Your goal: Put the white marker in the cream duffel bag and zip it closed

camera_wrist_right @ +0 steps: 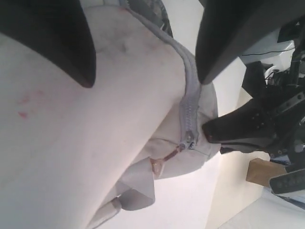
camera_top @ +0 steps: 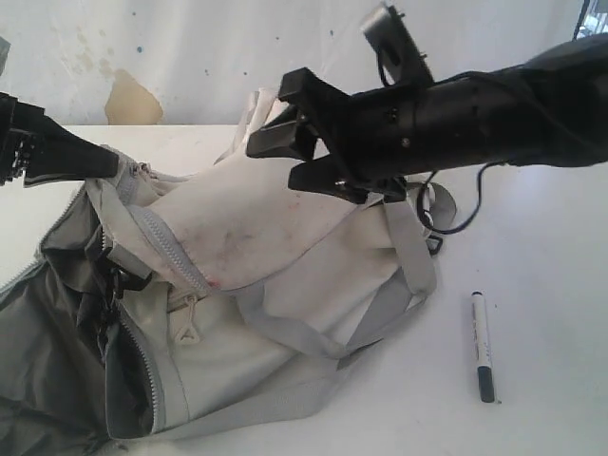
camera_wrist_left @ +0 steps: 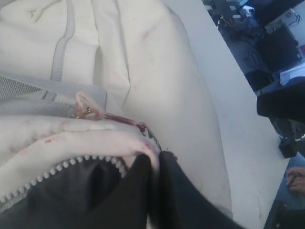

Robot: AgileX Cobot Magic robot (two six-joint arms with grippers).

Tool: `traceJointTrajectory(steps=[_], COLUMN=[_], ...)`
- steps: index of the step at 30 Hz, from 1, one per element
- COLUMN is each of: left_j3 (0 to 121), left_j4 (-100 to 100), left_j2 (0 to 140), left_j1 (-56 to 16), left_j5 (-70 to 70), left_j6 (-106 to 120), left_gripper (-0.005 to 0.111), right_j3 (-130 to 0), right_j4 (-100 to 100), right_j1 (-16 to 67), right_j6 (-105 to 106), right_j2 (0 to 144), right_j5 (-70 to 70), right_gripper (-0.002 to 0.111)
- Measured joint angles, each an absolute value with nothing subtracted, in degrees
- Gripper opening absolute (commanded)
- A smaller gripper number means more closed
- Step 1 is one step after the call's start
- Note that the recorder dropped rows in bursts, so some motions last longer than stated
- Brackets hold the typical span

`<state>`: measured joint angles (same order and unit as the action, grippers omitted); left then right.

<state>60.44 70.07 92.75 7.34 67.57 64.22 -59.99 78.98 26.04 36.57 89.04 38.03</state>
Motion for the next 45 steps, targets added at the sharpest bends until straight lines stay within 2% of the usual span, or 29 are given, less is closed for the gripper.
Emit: traceJointTrajectory(steps=[6, 10, 14, 23, 29, 45], left_j3=[60.4, 60.4, 60.4, 60.3, 60.3, 60.3], left_j4=[70.2, 69.0, 70.2, 70.5, 70.5, 70.3], left_j2=[92.8, 92.8, 92.8, 92.8, 92.8, 92.8], left_j1=[7.3, 7.3, 7.3, 7.3, 7.3, 7.3], left_j5=[67.3, 67.3, 67.9, 68.0, 68.0, 68.0], left_j6=[61.4, 61.4, 61.4, 61.4, 61.4, 65.5], left_gripper=[0.0, 0.0, 0.0, 0.0, 0.0, 0.0], right_j3=[-68.3, -75.0, -79.4, -81.6, -82.2, -88.1], right_j4=[82.4, 87.2, 94.1, 99.7, 99.9, 100.0], right_j1=[29.2, 31.2, 32.4, 34.1, 34.1, 36.0], right_j6=[36.6, 36.6, 36.6, 36.1, 34.2, 31.2], right_j2=[96.4, 102.4, 108.2, 114.5, 117.1, 121.0], right_j5=[38.1, 39.0, 41.1, 41.4, 41.6, 41.0], right_gripper=[0.056, 0.049, 0.049, 0.048, 0.037, 0.036])
